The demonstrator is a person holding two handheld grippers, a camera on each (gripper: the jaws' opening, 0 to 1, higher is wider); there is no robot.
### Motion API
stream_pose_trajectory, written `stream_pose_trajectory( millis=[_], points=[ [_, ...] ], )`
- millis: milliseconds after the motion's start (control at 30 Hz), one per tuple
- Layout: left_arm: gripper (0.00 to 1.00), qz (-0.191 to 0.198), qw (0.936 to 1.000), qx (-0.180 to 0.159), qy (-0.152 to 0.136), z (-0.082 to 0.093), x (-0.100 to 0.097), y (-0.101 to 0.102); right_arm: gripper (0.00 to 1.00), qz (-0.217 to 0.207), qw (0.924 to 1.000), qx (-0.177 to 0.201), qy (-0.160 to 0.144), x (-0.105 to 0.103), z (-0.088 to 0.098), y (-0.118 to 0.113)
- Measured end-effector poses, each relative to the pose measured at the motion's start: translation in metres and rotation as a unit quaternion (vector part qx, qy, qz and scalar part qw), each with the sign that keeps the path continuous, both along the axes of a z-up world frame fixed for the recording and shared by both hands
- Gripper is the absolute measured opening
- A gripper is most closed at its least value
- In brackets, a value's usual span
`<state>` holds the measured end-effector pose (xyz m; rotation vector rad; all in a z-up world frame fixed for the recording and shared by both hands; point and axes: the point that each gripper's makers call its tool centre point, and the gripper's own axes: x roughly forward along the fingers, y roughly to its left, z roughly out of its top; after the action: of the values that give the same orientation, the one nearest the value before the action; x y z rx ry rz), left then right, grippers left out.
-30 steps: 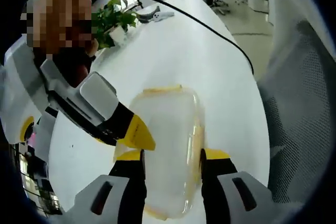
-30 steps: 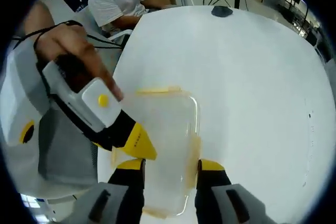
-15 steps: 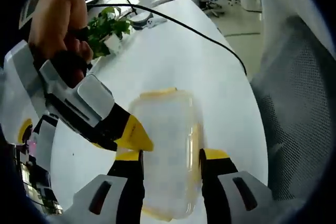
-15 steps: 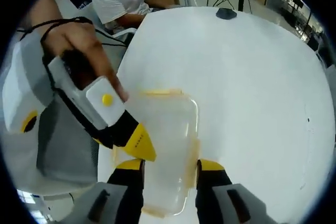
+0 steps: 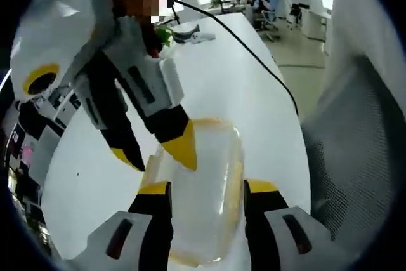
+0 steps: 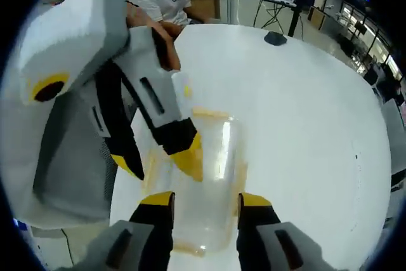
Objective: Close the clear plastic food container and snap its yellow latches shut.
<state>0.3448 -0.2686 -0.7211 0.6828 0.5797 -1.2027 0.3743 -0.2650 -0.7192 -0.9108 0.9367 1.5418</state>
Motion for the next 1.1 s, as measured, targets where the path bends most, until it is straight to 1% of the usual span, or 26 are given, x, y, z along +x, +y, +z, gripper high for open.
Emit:
stream_pose_trajectory(
  millis=[33, 100, 200, 233, 300, 400, 467, 533, 567, 633, 667, 700, 767, 800, 867, 900, 933, 1100],
  points=[
    [0.49, 0.0, 1.0, -0.005, 0.0, 0.003, 0.003, 0.002, 0.4, -0.004, 1.0, 0.007, 0.0, -0.001, 0.002, -0.001],
    [0.5, -0.001, 1.0, -0.003, 0.0, 0.006, 0.006, 0.007, 0.4, -0.009, 0.9998, 0.017, -0.004, -0.001, 0.003, -0.004],
    [0.53, -0.007, 0.9997, -0.019, 0.016, 0.014, 0.008, 0.013, 0.47, -0.022, 0.9992, 0.033, -0.012, -0.004, 0.005, -0.013],
    [0.54, -0.006, 0.9996, -0.019, 0.02, 0.015, 0.009, 0.016, 0.49, -0.025, 0.999, 0.035, -0.013, -0.005, 0.006, -0.015],
    [0.58, -0.007, 0.9997, -0.012, 0.019, 0.016, 0.015, 0.023, 0.48, -0.025, 0.9979, 0.053, -0.029, -0.005, 0.008, -0.018],
    [0.65, -0.008, 0.9997, -0.006, 0.021, 0.016, 0.023, 0.033, 0.53, -0.053, 0.9958, 0.071, -0.021, -0.011, 0.009, -0.026],
    [0.73, -0.002, 0.9994, -0.001, 0.033, 0.013, 0.027, 0.041, 0.58, -0.06, 0.9954, 0.074, -0.016, -0.015, 0.007, -0.031],
    [0.74, 0.0, 0.9994, 0.0, 0.033, 0.012, 0.031, 0.047, 0.63, -0.064, 0.9948, 0.075, -0.027, -0.017, 0.003, -0.036],
    [0.76, -0.003, 0.9994, 0.008, 0.035, 0.008, 0.031, 0.05, 0.67, -0.067, 0.9942, 0.076, -0.035, -0.016, 0.002, -0.037],
    [0.79, -0.009, 0.9989, 0.026, 0.038, 0.002, 0.031, 0.056, 0.78, -0.087, 0.9914, 0.087, -0.046, -0.016, -0.003, -0.035],
    [0.81, -0.015, 0.9987, 0.027, 0.041, 0.0, 0.029, 0.056, 0.81, -0.086, 0.9913, 0.087, -0.049, -0.019, -0.005, -0.036],
    [0.81, -0.022, 0.9985, 0.027, 0.042, -0.003, 0.027, 0.056, 0.82, -0.082, 0.9911, 0.091, -0.053, -0.022, -0.007, -0.035],
    [0.8, -0.023, 0.9983, 0.036, 0.038, -0.008, 0.028, 0.057, 0.8, -0.078, 0.9907, 0.095, -0.059, -0.026, -0.01, -0.034],
    [0.8, -0.032, 0.9979, 0.045, 0.034, -0.012, 0.028, 0.058, 0.81, -0.078, 0.9906, 0.094, -0.061, -0.026, -0.012, -0.034],
    [0.81, -0.039, 0.9972, 0.054, 0.033, -0.018, 0.027, 0.058, 0.84, -0.088, 0.9893, 0.094, -0.068, -0.024, -0.017, -0.033],
    [0.8, -0.042, 0.997, 0.056, 0.033, -0.021, 0.027, 0.057, 0.86, -0.1, 0.9878, 0.091, -0.077, -0.02, -0.02, -0.034],
    [0.8, -0.043, 0.9965, 0.064, 0.032, -0.024, 0.027, 0.058, 0.88, -0.101, 0.9875, 0.092, -0.079, -0.02, -0.02, -0.034],
    [0.8, -0.04, 0.9965, 0.063, 0.039, -0.031, 0.026, 0.056, 0.86, -0.113, 0.9865, 0.09, -0.078, -0.016, -0.027, -0.036]
  ],
)
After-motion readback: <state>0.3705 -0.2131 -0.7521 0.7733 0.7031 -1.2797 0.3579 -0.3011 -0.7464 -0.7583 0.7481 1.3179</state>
